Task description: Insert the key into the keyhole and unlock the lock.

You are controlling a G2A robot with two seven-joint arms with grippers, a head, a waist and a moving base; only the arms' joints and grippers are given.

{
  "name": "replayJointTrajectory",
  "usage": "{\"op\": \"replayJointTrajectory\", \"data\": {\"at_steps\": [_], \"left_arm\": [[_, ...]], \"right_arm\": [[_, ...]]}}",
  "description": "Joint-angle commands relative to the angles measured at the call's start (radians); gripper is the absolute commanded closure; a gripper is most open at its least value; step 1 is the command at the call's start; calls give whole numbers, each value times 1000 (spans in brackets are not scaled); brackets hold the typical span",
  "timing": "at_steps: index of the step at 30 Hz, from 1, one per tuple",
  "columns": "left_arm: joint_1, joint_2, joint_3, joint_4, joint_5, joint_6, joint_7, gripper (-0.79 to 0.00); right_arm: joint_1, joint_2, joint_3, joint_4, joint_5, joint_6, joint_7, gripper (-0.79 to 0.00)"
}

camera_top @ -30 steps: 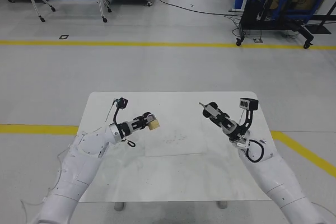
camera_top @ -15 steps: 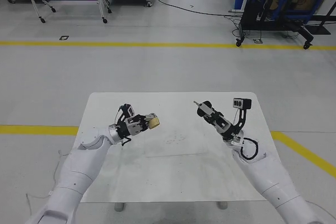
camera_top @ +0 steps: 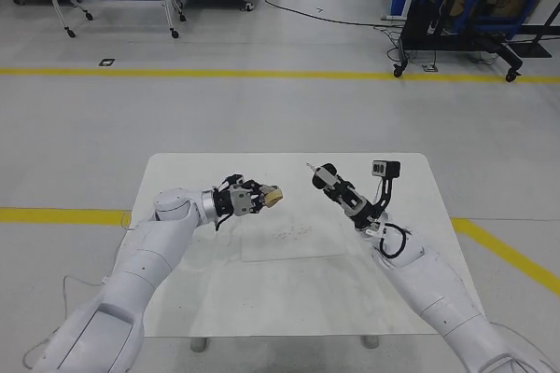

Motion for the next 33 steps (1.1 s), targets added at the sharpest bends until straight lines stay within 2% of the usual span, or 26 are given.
{"op": "replayJointTrajectory", "data": {"at_steps": [1,6,8,10,15,19,23,33], "left_arm": [[0,0,0,0,0,0,0,0],[0,0,0,0,0,0,0,0],[13,-2,11,-55,1,15,-51,0],[4,0,4,-59,20,14,-5,0],[5,1,-1,-71,42,6,41,0],[16,5,-15,-85,54,-8,72,0],[26,4,-25,-97,48,-9,116,0],[30,3,-23,-106,56,-2,136,0]], "right_arm": [[0,0,0,0,1,-1,1,0],[0,0,0,0,1,-1,1,0],[0,0,0,0,1,-1,1,0],[-3,-2,3,-17,3,24,-13,0],[-61,1,52,-78,-298,137,-173,0],[-152,13,90,-166,-427,205,-209,0],[-236,22,111,-258,-398,242,-171,0],[-236,22,111,-258,-398,242,-171,0]]}}
